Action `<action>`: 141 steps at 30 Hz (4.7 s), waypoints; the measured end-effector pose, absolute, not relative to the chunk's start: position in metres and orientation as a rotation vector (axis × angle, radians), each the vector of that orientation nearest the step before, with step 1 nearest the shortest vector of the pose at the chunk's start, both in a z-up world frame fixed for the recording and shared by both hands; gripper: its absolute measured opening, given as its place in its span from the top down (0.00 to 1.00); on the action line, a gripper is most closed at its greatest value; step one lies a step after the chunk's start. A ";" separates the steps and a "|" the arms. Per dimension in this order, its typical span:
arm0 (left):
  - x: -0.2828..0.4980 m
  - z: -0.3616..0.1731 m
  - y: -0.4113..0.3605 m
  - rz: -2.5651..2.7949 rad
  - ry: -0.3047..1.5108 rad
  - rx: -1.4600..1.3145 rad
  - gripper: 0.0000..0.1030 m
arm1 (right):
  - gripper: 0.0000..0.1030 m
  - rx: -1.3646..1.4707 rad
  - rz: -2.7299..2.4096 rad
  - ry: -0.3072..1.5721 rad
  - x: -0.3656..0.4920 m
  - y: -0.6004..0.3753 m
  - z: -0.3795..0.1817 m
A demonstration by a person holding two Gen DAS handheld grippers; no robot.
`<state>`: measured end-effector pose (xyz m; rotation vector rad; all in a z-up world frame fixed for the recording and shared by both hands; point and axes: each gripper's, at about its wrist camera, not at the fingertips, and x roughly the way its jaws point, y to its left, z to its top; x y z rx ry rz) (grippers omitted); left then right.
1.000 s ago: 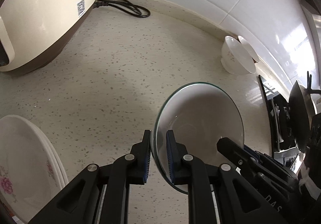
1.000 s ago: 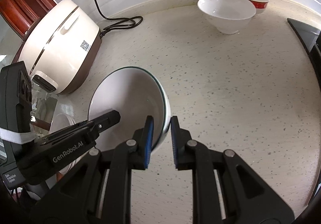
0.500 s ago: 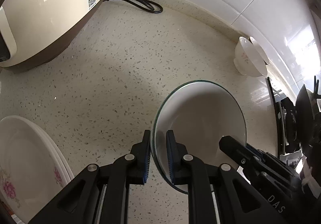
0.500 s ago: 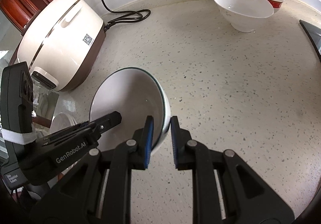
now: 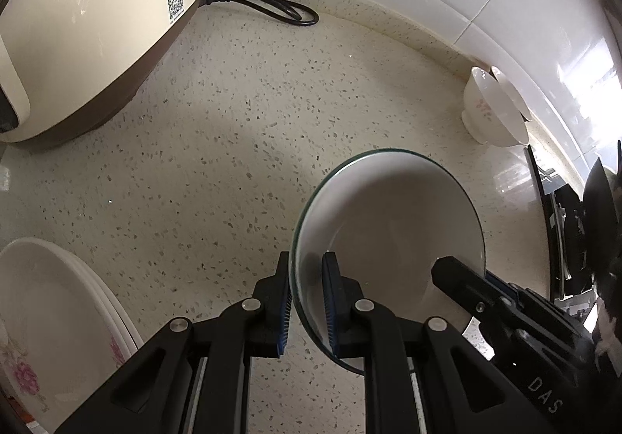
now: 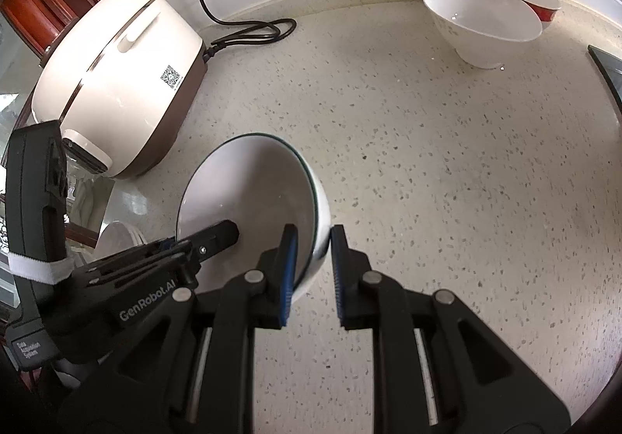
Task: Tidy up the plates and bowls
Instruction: 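Lift and carry the glass bowl with both tools toward the stacked plates, then lower the glass bowl beside the stacked plates and open both tools, then move both tools back toward the white bowls by the wall, then pinch the plain white bowl rim with the left tool while the right tool pinches beside it, then lift and carry the white bowl with both tools toward the glass bowl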
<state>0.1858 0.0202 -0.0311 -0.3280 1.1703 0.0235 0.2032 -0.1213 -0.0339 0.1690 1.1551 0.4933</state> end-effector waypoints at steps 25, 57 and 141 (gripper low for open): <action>0.179 -0.013 0.021 0.213 1.099 -0.188 0.56 | 0.70 0.232 0.615 1.201 0.207 -0.107 -0.041; 0.188 0.044 -0.069 0.229 0.835 -0.167 0.00 | 0.35 0.261 0.492 0.972 0.234 -0.236 -0.017; 0.334 -0.027 -0.147 -0.179 1.196 -0.252 0.87 | 0.80 0.492 0.284 1.131 0.311 -0.281 -0.056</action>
